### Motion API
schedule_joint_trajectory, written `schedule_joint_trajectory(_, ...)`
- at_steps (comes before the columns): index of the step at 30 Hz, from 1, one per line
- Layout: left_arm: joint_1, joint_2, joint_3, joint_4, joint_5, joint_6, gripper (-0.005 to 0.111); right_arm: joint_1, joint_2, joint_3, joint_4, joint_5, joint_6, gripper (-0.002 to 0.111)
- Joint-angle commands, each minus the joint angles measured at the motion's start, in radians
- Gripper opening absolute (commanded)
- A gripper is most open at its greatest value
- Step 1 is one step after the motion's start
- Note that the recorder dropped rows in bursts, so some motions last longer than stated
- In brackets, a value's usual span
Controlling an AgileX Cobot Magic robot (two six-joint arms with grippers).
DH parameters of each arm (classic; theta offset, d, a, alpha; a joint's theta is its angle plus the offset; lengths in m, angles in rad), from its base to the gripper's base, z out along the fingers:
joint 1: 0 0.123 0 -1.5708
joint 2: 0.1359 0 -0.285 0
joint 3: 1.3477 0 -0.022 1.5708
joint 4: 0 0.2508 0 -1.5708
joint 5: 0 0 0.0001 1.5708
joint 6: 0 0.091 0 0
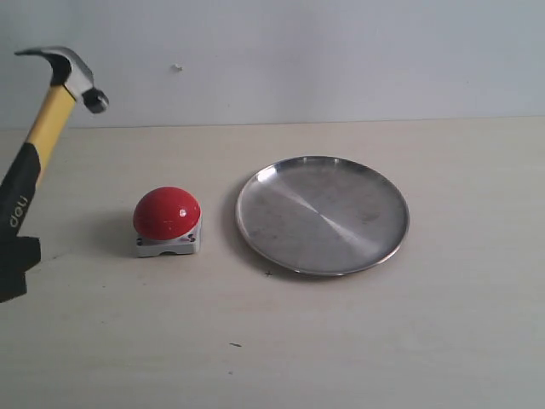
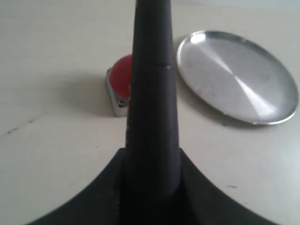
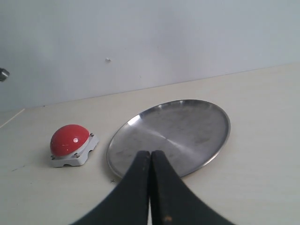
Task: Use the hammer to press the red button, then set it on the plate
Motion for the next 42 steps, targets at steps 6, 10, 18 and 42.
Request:
schedule_joint_trajectory(6,0.001,0.163,-0.019,0.006,-0.098,0.02,0.0,0.0,-0.007,0.004,-0.002,-0.008,-0.008,0.0)
schedule_joint_trajectory(10,-0.001,0.2,-0.019,0.006,-0.171,-0.022,0.0,0.0,-0.007,0.004,-0.002,-0.008,-0.008,0.0)
schedule_joint_trajectory(18,-0.058,0.33,-0.03,0.006,-0.217,-0.04,0.0,0.0,-0.007,0.004,-0.002,-0.008,-0.008,0.0)
schedule_joint_trajectory(42,-0.057,0.328,-0.208,0.286,0.108,-0.126,0.0,0.0,-0.007,0.004,-0.002,-0.008,-0.008,0.0)
